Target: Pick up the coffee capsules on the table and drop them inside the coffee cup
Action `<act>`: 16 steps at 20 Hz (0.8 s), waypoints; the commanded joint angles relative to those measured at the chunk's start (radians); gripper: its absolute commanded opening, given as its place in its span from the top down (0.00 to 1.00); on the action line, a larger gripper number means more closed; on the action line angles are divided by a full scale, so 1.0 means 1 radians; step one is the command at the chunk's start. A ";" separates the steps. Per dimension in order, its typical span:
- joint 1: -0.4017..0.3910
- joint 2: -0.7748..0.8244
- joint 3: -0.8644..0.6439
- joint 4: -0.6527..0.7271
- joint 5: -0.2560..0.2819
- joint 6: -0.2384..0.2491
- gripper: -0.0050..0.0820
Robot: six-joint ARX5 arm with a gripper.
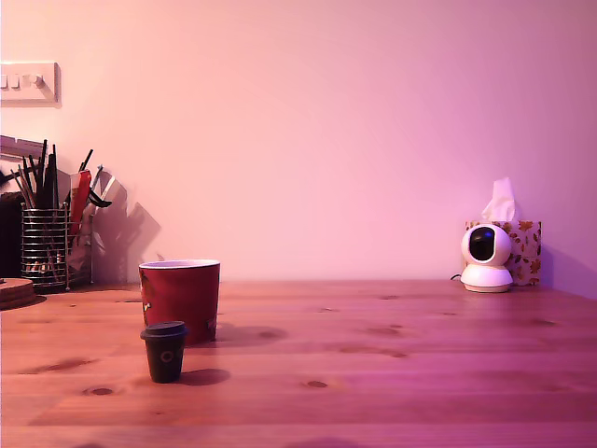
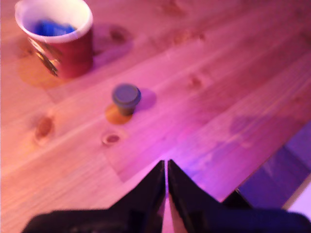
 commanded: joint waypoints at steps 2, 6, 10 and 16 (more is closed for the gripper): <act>-0.022 0.009 -0.016 0.005 -0.027 0.004 0.97; -0.032 0.037 -0.016 0.001 -0.045 0.008 0.97; -0.032 0.071 -0.016 0.002 -0.046 0.038 0.97; -0.032 0.116 -0.016 0.052 -0.050 0.058 0.45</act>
